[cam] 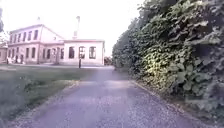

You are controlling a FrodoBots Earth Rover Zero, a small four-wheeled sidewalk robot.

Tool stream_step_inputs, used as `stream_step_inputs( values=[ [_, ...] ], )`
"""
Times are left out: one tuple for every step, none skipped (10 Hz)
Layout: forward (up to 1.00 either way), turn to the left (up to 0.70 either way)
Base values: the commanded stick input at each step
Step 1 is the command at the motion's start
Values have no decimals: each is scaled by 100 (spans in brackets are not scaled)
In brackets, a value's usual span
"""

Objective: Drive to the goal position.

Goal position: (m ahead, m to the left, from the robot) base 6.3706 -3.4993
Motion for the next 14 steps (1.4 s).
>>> stream_step_inputs(
  values=[
    [70, -11],
    [70, -4],
    [70, 0],
    [70, 0],
    [70, 0],
    [70, 0],
    [70, 0],
    [70, 0],
    [70, 0],
    [70, 12],
    [70, 9],
    [70, 5],
    [70, 0],
    [70, 0]
  ],
)
